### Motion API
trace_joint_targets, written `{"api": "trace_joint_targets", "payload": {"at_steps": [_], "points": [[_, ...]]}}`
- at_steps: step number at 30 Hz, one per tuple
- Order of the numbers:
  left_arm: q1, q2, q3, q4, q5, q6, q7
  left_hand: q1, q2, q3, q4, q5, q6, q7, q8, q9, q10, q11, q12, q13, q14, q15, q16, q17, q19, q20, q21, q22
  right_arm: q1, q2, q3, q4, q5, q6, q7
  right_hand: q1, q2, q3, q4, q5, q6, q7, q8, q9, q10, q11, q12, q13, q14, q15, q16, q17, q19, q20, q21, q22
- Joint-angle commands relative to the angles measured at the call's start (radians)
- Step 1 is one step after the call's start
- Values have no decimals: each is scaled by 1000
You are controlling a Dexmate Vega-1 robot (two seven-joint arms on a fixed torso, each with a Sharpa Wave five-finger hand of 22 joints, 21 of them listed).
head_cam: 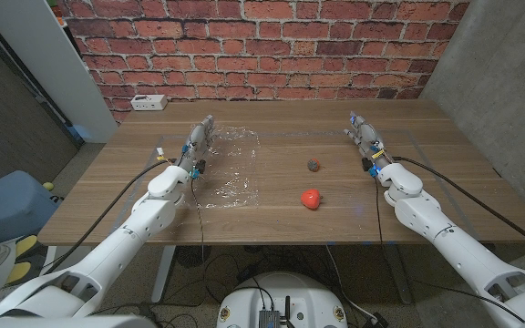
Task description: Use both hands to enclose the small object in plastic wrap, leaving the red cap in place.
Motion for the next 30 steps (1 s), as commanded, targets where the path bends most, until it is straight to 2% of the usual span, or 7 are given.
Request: {"api": "trace_joint_targets", "payload": {"at_steps": [1, 2, 4, 8, 14, 30], "points": [[-22, 7, 15, 8, 23, 17, 3, 9, -9, 0, -9, 3, 4, -34, 6, 5, -10, 15, 2, 2, 5, 29, 6, 3, -5, 49, -3, 3, -20, -9, 5, -33, -4, -14, -24, 9, 0, 8, -1, 3, 3, 0, 5, 1, 0, 9, 4, 1, -7, 5, 3, 4, 5, 5, 3, 4], [-28, 15, 21, 1, 35, 33, 11, 5, -11, -4, -8, 1, 6, -38, 6, 5, -11, 17, 3, 3, 8, 51, 8, 5, -7, 75, -5, 4, -23, -10, 6, -35, -4, -14, -27, 10, 0, 8, -2, 2, 5, -2, 5, 1, 0, 9, 4, 1, -6, 6, 3, 4, 4, 7, 3, 5], [-35, 21, 28, -4, 48, 45, 18, 3, -11, -5, -9, 1, 11, -47, 8, 6, -12, 17, 3, 3, 15, 64, 10, 6, -4, 103, -5, 5, -26, -10, 8, -37, -3, -13, -29, 10, 1, 9, -2, 2, 5, -4, 6, 1, 0, 9, 4, 1, -5, 7, 4, 4, 3, 9, 3, 5], [-55, 30, 43, -3, 73, 63, 17, 1, -15, -8, -13, 0, 28, -63, 12, 6, -3, 23, 8, 4, 44, 85, 17, 8, 12, 131, -1, 8, -34, -12, 11, -42, 0, -12, -32, 13, 1, 11, -5, 1, 13, -10, 8, 1, 2, 11, 4, 1, -1, 12, 5, 4, 3, 17, 2, 5], [-96, 38, 74, 5, 123, 84, 14, 4, -15, -8, -19, 0, 47, -60, 16, 6, 14, 31, 14, 4, 62, 93, 21, 8, 17, 137, 0, 9, -48, -17, 18, -52, 3, -13, -41, 17, 1, 14, -9, 0, 18, -19, 9, 1, 6, 13, 4, 2, 2, 18, 5, 3, 1, 26, 2, 5], [-215, 35, 164, 33, 257, 131, -14, 12, -12, -4, -30, -1, 58, -62, 15, 6, 30, 38, 18, 4, 70, 93, 18, 8, 22, 141, -1, 10, -101, -28, 47, -75, 20, 13, -58, 22, 2, 18, -14, -3, 23, -22, 9, 2, 8, 14, 3, 2, 5, 21, 5, 3, 1, 29, 1, 5]]}}
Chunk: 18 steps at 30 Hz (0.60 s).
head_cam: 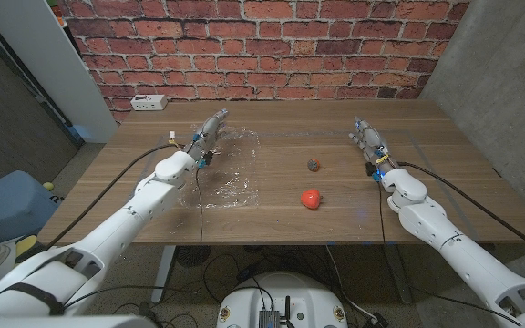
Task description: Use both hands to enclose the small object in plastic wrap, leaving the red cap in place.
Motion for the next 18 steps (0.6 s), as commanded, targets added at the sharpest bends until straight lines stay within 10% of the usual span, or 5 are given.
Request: {"api": "trace_joint_targets", "payload": {"at_steps": [1, 18], "points": [[-86, 0, 66, 19, 98, 35, -20, 13, -1, 2, -9, -1, 5, -2, 5, 2, 2, 4, 4, 4, 7, 2, 3, 3, 1, 5, -1, 6, -36, -7, 20, -17, 12, 22, -12, 7, -1, 5, -2, -3, 7, -5, 5, 2, 1, 7, 1, 2, -1, 8, 5, 3, 4, 2, 2, 5], [-214, 3, 179, 34, 280, 71, -74, 19, 0, 4, -17, -2, 7, -5, 2, 2, 4, -1, 2, 5, 4, 1, -1, 3, 1, 5, -3, 6, -83, -6, 38, -31, 20, 57, -24, 11, -1, 9, -6, -6, 9, -7, 4, 2, 3, 9, 0, 2, 0, 11, 4, 4, 4, 2, 2, 5]]}}
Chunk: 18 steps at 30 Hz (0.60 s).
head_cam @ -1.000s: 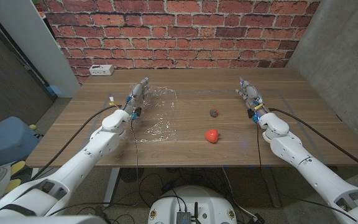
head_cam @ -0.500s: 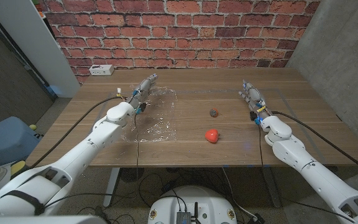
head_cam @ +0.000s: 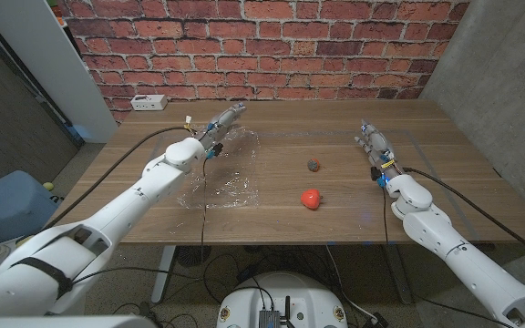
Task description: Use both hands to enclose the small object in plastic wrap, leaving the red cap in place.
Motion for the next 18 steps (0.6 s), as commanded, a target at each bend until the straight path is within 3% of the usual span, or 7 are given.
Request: {"api": "trace_joint_targets", "payload": {"at_steps": [1, 18], "points": [[-96, 3, 88, 7, 141, 28, -32, 12, 0, 4, -9, -1, 1, 1, 2, 2, 2, -3, 2, 5, 4, 0, -1, 4, 0, 4, -3, 2, -32, 0, 12, -13, 6, 21, -12, 11, -1, 4, -2, -1, 3, -1, 4, 2, 2, 9, 0, 2, -5, 5, 4, 4, 4, 3, 2, 5], [-213, -3, 202, 33, 338, -12, -122, 19, 3, 7, -19, -2, 0, 0, -2, 2, 1, -8, 0, 5, -1, -5, -5, 4, -2, 4, -6, 2, -61, 4, 19, -37, -4, 34, -44, 12, 0, 6, -4, -3, 5, 1, 3, 2, 4, 12, -1, 2, -5, 6, 4, 4, 4, 3, 2, 5]]}}
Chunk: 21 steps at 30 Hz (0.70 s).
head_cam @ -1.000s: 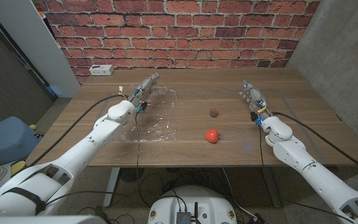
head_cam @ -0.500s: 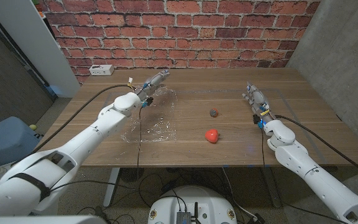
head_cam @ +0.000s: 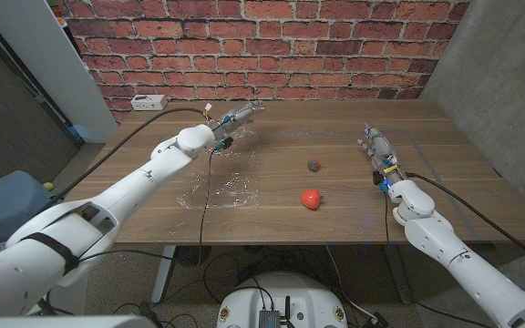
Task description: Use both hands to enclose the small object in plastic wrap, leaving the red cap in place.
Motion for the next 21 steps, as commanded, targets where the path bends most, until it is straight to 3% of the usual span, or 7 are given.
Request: {"api": "trace_joint_targets", "payload": {"at_steps": [1, 21], "points": [[-84, 0, 84, 4, 155, -30, -51, 12, -4, 3, -8, -2, 0, -1, -2, 3, 1, -8, 0, 3, -2, -5, -2, 4, -2, 4, -1, 2, -19, 4, 5, -14, -8, 10, -20, 12, 0, 6, -4, -3, 6, 0, 3, 2, 0, 9, -2, 2, -5, 5, 4, 2, 4, 3, 2, 5], [-181, -2, 192, -60, 417, -54, -118, 16, -10, 0, -20, -4, -6, -20, -5, 3, -2, -31, -3, 4, 13, -21, 2, 4, 9, -1, 0, 3, -26, 20, 7, 2, -9, 34, -25, 12, 0, 8, -5, -6, 7, 0, 2, 2, 2, 7, -3, 3, -6, 5, 4, 3, 3, 4, 1, 6]]}}
